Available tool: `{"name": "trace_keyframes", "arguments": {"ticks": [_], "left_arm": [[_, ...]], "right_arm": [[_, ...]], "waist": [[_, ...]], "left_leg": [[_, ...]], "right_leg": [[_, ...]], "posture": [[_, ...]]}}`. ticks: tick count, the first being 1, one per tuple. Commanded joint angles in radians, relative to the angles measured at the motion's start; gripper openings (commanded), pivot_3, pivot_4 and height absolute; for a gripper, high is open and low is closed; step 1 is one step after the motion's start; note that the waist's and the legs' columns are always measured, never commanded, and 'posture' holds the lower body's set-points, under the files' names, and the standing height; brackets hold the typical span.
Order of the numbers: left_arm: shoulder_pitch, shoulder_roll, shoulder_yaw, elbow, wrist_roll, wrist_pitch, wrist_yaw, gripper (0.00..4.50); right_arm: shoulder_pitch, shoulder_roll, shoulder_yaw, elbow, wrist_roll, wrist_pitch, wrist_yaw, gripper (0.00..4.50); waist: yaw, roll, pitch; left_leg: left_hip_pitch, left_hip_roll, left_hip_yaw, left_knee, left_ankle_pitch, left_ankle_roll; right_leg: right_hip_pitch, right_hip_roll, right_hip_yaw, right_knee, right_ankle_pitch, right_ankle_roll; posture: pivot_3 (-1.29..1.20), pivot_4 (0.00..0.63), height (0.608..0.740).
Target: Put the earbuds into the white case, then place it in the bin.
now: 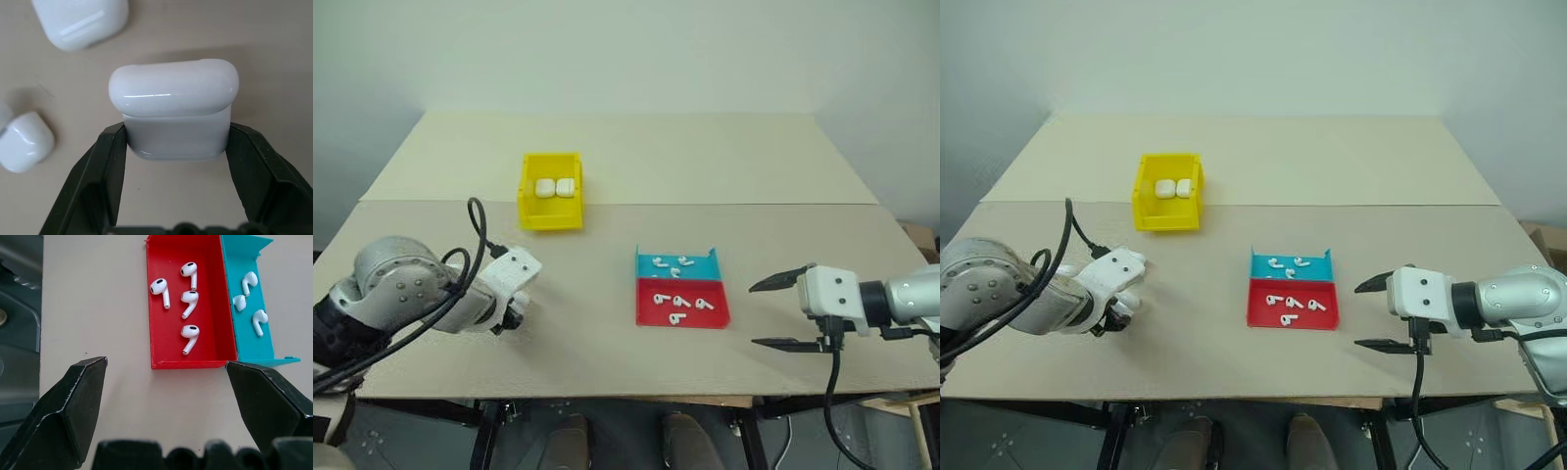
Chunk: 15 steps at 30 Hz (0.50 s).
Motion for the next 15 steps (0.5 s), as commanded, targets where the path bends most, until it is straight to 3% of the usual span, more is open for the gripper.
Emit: {"name": "trace_keyframes", "arguments": {"ticks": [1,6,7,9,11,13,15], "left_arm": [[-0.012,0.020,0.075,-0.081,0.119,-0.004,-0.037,2.76],[0.079,-0.006,0.156,-0.186,0.349,-0.231,-0.212,2.76],[0.139,0.008,0.138,-0.223,0.490,-0.402,-0.281,2.76],[0.214,-0.032,0.175,-0.235,0.564,-0.525,-0.364,2.76],[0.392,-0.088,0.185,-0.194,0.830,-1.043,-0.573,2.76],[0.500,-0.130,0.188,-0.148,0.966,-1.306,-0.718,2.76],[0.546,-0.214,0.195,-0.055,0.986,-1.530,-0.897,2.76]], "right_arm": [[-0.048,-0.021,-0.035,-0.004,0.003,-0.012,-0.010,4.50],[-0.117,-0.030,-0.017,-0.005,-0.015,-0.014,-0.017,4.50],[-0.130,-0.032,-0.013,-0.001,-0.025,-0.018,-0.021,4.50],[-0.156,-0.041,-0.004,-0.002,-0.043,-0.014,-0.026,4.50],[-0.187,-0.072,0.004,-0.033,-0.033,0.033,-0.005,4.50],[-0.221,-0.111,0.029,-0.059,-0.022,0.103,0.015,4.50],[-0.277,-0.157,0.094,-0.082,-0.059,0.183,0.029,4.50]], "waist": [[-0.001,0.000,0.000],[-0.001,-0.001,0.000],[0.000,-0.001,0.000],[-0.001,0.000,0.000],[-0.001,0.000,0.000],[-0.001,0.001,0.000],[0.000,0.002,-0.001]], "left_leg": [[0.000,0.000,0.000,0.000,0.000,0.000],[0.000,0.000,0.000,-0.001,0.000,0.000],[0.000,0.000,0.000,-0.001,0.000,0.000],[0.000,0.000,0.001,-0.002,0.000,0.000],[0.000,0.000,0.001,-0.002,0.000,0.000],[0.000,0.000,0.003,-0.004,0.000,0.000],[-0.002,0.002,0.003,-0.005,0.000,0.000]], "right_leg": [[0.000,0.000,0.000,0.000,0.000,0.000],[0.000,0.000,-0.001,0.000,0.000,0.000],[0.000,0.000,-0.001,-0.001,0.000,0.000],[0.000,-0.001,0.000,-0.002,0.000,-0.001],[0.000,-0.001,0.000,-0.003,0.000,-0.001],[-0.001,-0.001,0.000,-0.006,0.001,-0.003],[-0.001,-0.001,-0.002,-0.010,0.002,-0.005]], "posture": [[0.00,0.150,0.740],[0.00,0.150,0.740],[0.00,0.150,0.740],[0.00,0.150,0.740],[0.00,0.150,0.740],[0.00,0.150,0.740],[0.00,0.150,0.740]]}}
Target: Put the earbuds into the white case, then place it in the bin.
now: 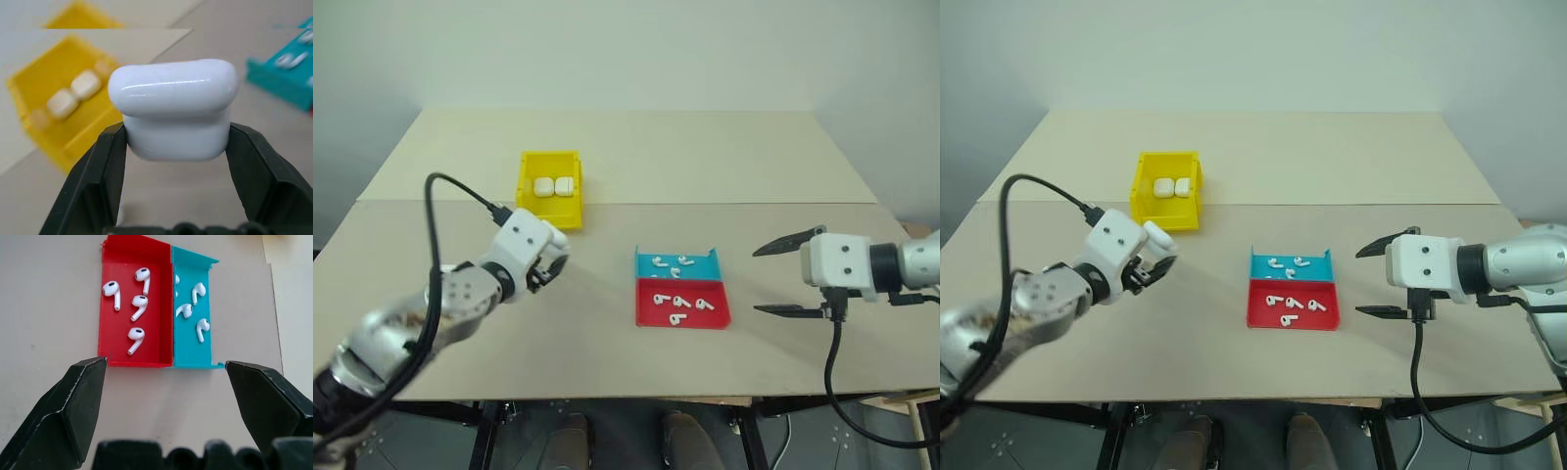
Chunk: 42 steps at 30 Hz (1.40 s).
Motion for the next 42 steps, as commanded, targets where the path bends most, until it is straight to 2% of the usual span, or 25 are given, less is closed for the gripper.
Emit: {"name": "trace_keyframes", "arguments": {"ticks": [1,5,9,12,18,24,27,29,35,38,40,42], "left_arm": [[0.042,-0.113,0.043,0.124,0.090,-0.415,-0.293,2.76],[0.027,-0.243,0.029,0.303,0.101,-0.624,-0.547,2.76],[0.002,-0.374,0.048,0.463,0.121,-0.819,-0.674,2.76],[0.002,-0.438,0.065,0.533,0.087,-0.901,-0.779,2.76],[0.038,-0.457,0.084,0.625,0.081,-0.987,-0.943,2.76],[0.078,-0.467,0.120,0.648,0.100,-1.035,-0.980,2.76],[0.107,-0.467,0.134,0.630,0.117,-1.051,-0.972,2.76],[0.128,-0.466,0.141,0.609,0.127,-1.050,-0.960,2.76],[0.171,-0.463,0.157,0.563,0.152,-1.043,-0.925,2.76],[0.186,-0.464,0.159,0.546,0.163,-1.036,-0.910,2.76],[0.199,-0.463,0.160,0.526,0.166,-1.026,-0.902,2.76],[0.207,-0.459,0.162,0.513,0.176,-1.018,-0.893,2.76]], "right_arm": [[-0.105,-0.066,0.081,-0.059,-0.034,0.132,0.024,4.50],[-0.257,-0.052,0.226,-0.088,-0.081,0.222,0.072,4.50],[-0.400,0.023,0.363,-0.113,-0.149,0.347,0.060,4.50],[-0.435,0.053,0.446,-0.154,-0.213,0.393,0.062,4.50],[-0.525,0.160,0.580,-0.217,-0.261,0.530,0.071,4.50],[-0.584,0.239,0.711,-0.205,-0.325,0.567,0.074,4.50],[-0.585,0.261,0.763,-0.192,-0.368,0.554,0.067,3.93],[-0.580,0.276,0.788,-0.174,-0.393,0.535,0.060,3.26],[-0.573,0.316,0.820,-0.123,-0.440,0.489,0.062,3.26],[-0.567,0.331,0.833,-0.100,-0.466,0.461,0.068,2.61],[-0.561,0.347,0.833,-0.094,-0.474,0.459,0.066,1.97],[-0.554,0.349,0.837,-0.093,-0.481,0.431,0.076,1.97]], "waist": [[0.001,0.002,-0.001],[0.003,0.002,-0.001],[0.001,0.002,-0.001],[0.000,0.002,-0.001],[-0.005,0.003,-0.002],[-0.001,0.003,-0.002],[-0.001,0.003,-0.002],[-0.002,0.003,-0.002],[-0.003,0.003,-0.002],[-0.004,0.003,-0.002],[-0.005,0.003,-0.002],[-0.005,0.003,-0.002]], "left_leg": [[-0.001,0.000,0.000,0.000,0.000,0.000],[-0.005,0.000,0.002,0.001,0.000,0.001],[-0.013,0.000,0.002,0.002,0.000,0.001],[-0.016,0.000,0.001,0.003,0.000,0.002],[-0.019,0.000,0.000,0.005,-0.001,0.004],[-0.019,0.000,-0.001,0.008,-0.001,0.004],[-0.019,0.000,-0.001,0.009,-0.001,0.004],[-0.019,0.000,-0.001,0.009,-0.001,0.004],[-0.017,0.000,-0.001,0.010,-0.001,0.004],[-0.015,0.000,-0.001,0.010,-0.001,0.004],[-0.014,0.001,-0.001,0.010,-0.001,0.004],[-0.014,0.001,-0.001,0.010,-0.001,0.004]], "right_leg": [[0.000,-0.001,0.000,0.000,0.000,0.000],[-0.003,-0.001,0.000,-0.002,0.000,-0.001],[-0.014,-0.001,0.002,0.001,0.004,0.005],[-0.016,0.000,0.001,0.002,0.004,0.006],[-0.018,0.000,0.001,0.002,0.005,0.006],[-0.017,0.000,-0.001,0.004,0.005,0.006],[-0.016,0.000,-0.001,0.005,0.005,0.006],[-0.017,0.000,-0.001,0.005,0.005,0.006],[-0.017,0.000,-0.001,0.011,0.005,0.005],[-0.015,0.000,-0.001,0.011,0.004,0.005],[-0.015,0.000,-0.001,0.012,0.004,0.005],[-0.016,0.000,-0.001,0.012,0.004,0.004]], "posture": [[0.00,0.150,0.740],[0.00,0.150,0.740],[0.00,0.150,0.740],[0.00,0.150,0.740],[0.00,0.150,0.740],[0.00,0.150,0.740],[0.00,0.150,0.740],[0.00,0.150,0.740],[0.00,0.150,0.740],[0.00,0.150,0.740],[0.00,0.150,0.740],[0.00,0.150,0.740]]}}
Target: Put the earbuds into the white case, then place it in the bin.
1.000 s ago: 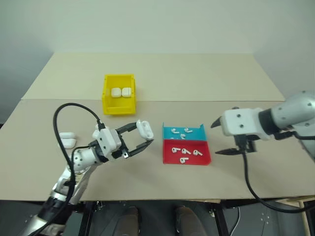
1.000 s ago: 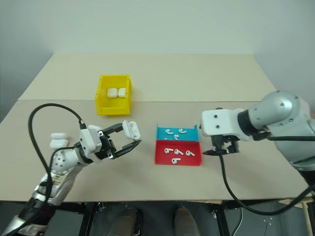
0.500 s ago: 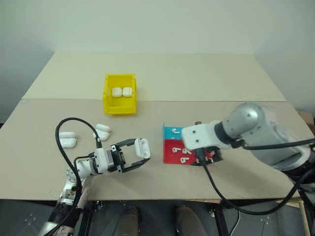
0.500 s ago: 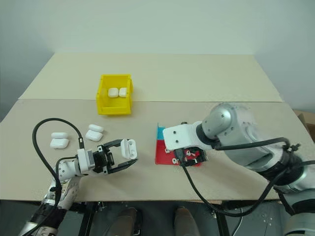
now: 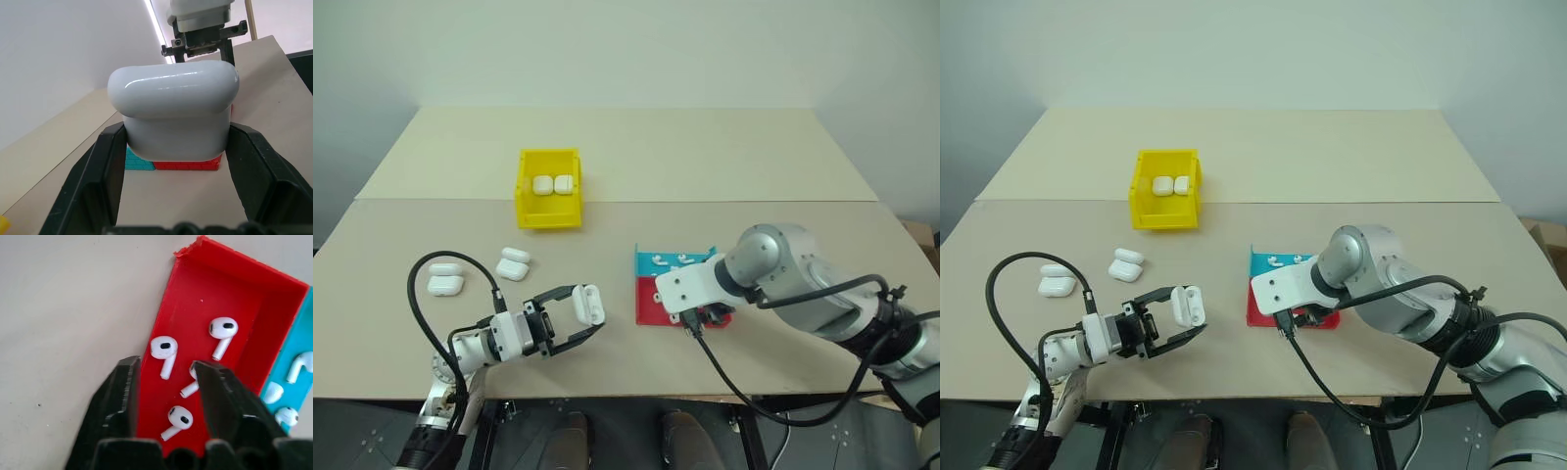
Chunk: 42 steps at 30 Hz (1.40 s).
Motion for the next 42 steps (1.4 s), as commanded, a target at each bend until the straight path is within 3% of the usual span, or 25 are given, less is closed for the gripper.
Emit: {"name": "trace_keyframes", "arguments": {"ticks": [1,33,36,42], "left_arm": [[0.011,0.009,0.015,-0.053,0.008,0.005,0.020,2.76],[0.025,0.016,0.010,-0.054,0.062,0.009,0.071,2.76],[0.031,0.019,0.009,-0.058,0.065,0.010,0.074,2.76],[0.032,0.022,0.010,-0.058,0.066,0.012,0.072,2.76]], "right_arm": [[0.004,0.001,-0.009,-0.014,-0.019,-0.052,0.016,1.97],[0.043,0.095,-0.014,0.133,-0.155,-0.201,0.038,1.97],[0.049,0.095,-0.017,0.131,-0.158,-0.207,0.041,1.37],[0.055,0.096,-0.024,0.124,-0.163,-0.212,0.045,1.37]], "waist": [[0.001,0.000,0.000],[0.000,0.000,0.000],[0.000,0.000,0.000],[0.001,0.000,0.000]], "left_leg": [[0.000,0.000,0.000,0.000,0.000,0.000],[0.001,0.000,0.000,0.000,0.000,0.000],[0.001,0.000,0.000,0.000,0.000,0.000],[0.001,0.000,0.000,0.000,0.000,0.000]], "right_leg": [[0.000,0.000,0.000,0.000,0.000,0.000],[0.000,0.000,0.000,0.000,0.000,0.000],[0.000,0.000,0.000,0.000,0.000,0.000],[0.000,0.000,0.000,0.000,0.000,0.000]], "posture": [[0.00,0.150,0.740],[0.00,0.150,0.740],[0.00,0.150,0.740],[0.00,0.150,0.740]]}}
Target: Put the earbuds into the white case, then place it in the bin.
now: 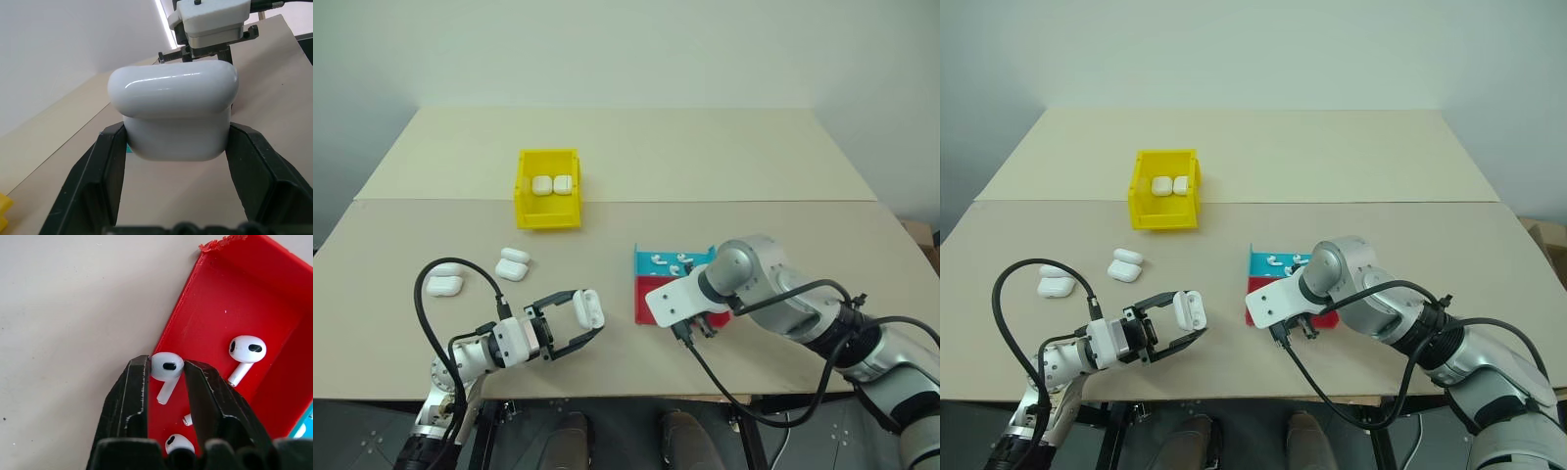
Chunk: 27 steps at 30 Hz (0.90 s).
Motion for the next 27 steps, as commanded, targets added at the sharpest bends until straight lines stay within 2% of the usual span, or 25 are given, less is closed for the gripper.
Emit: {"name": "trace_keyframes", "arguments": {"ticks": [1,4,8,17,21,27], "left_arm": [[0.000,0.008,0.009,-0.040,-0.009,-0.002,0.006,2.76],[-0.003,0.006,0.008,-0.038,-0.006,-0.002,0.008,2.76],[-0.006,0.006,0.007,-0.034,-0.004,-0.004,0.007,2.76],[-0.018,0.003,0.004,-0.043,-0.025,0.005,-0.001,2.76],[-0.041,-0.007,0.013,-0.097,-0.078,0.055,0.012,2.76],[-0.090,-0.012,0.002,-0.237,-0.190,0.190,0.014,2.76]], "right_arm": [[0.002,0.003,-0.032,-0.014,-0.012,-0.017,0.004,1.37],[0.005,0.002,-0.033,-0.015,-0.017,-0.019,0.005,1.37],[0.008,-0.001,-0.036,-0.019,-0.019,-0.016,0.009,0.63],[0.022,-0.021,-0.086,-0.094,-0.002,0.033,0.019,0.63],[0.027,-0.045,-0.210,-0.179,0.071,0.134,0.024,0.63],[0.022,-0.052,-0.524,-0.226,0.261,0.300,-0.031,0.63]], "waist": [[0.000,0.000,0.000],[0.000,0.000,0.000],[0.000,0.000,0.000],[0.000,0.000,0.000],[0.002,0.000,0.000],[0.004,0.000,0.000]], "left_leg": [[0.000,0.000,0.000,0.000,0.000,0.000],[0.000,0.000,0.000,0.000,0.000,0.000],[0.000,0.000,0.000,0.000,0.000,0.000],[0.000,0.000,0.000,0.000,0.000,0.000],[0.000,0.000,0.000,0.000,0.000,0.000],[0.000,0.000,-0.001,0.000,0.000,0.000]], "right_leg": [[0.000,0.000,0.000,0.000,0.000,0.000],[0.000,0.000,0.000,0.000,0.000,0.000],[0.000,0.000,0.000,0.000,0.000,0.000],[0.000,0.000,0.000,0.000,0.000,0.000],[0.000,0.000,0.000,0.000,0.000,0.000],[0.001,0.000,0.000,-0.001,0.000,0.000]], "posture": [[0.00,0.150,0.740],[0.00,0.150,0.740],[0.00,0.150,0.740],[0.00,0.150,0.740],[0.00,0.150,0.740],[0.00,0.150,0.740]]}}
